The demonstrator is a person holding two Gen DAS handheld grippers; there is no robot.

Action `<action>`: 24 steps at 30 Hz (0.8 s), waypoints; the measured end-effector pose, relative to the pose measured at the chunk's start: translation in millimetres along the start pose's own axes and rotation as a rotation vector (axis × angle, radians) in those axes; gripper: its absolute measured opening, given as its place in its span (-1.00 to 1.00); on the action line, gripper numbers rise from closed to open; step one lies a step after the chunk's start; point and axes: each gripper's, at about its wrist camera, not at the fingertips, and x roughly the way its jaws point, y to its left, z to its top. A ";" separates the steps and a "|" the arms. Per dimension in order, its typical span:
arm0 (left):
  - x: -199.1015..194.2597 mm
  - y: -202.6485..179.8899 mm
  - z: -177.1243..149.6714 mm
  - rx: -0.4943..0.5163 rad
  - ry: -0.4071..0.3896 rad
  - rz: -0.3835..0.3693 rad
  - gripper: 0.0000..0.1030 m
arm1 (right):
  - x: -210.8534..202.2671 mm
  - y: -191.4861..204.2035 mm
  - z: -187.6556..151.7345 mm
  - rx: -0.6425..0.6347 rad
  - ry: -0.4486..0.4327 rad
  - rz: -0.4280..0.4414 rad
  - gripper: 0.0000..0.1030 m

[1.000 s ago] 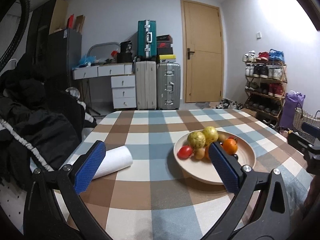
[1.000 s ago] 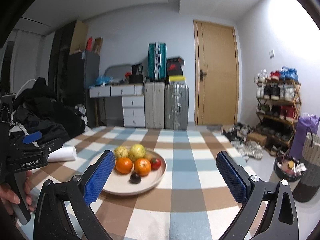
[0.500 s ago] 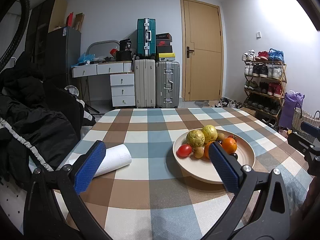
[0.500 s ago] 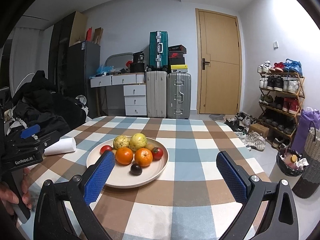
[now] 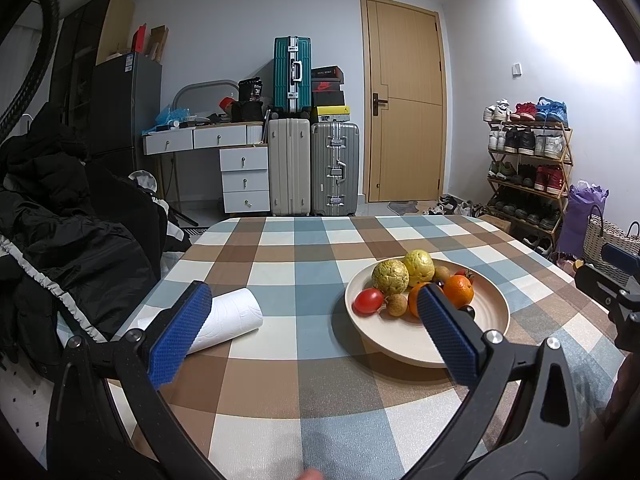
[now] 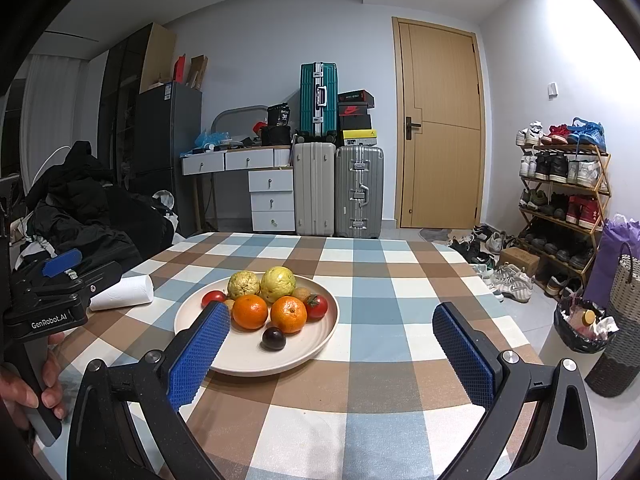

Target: Organize fruits

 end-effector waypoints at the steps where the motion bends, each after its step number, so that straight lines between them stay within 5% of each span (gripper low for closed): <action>1: 1.3 0.0 -0.6 0.000 0.000 0.000 0.99 | 0.6 -0.1 0.2 0.000 0.000 0.000 1.00; 24: -0.3 -0.4 -0.3 0.001 -0.001 -0.004 0.99 | 0.7 -0.1 -0.3 0.001 0.000 0.000 1.00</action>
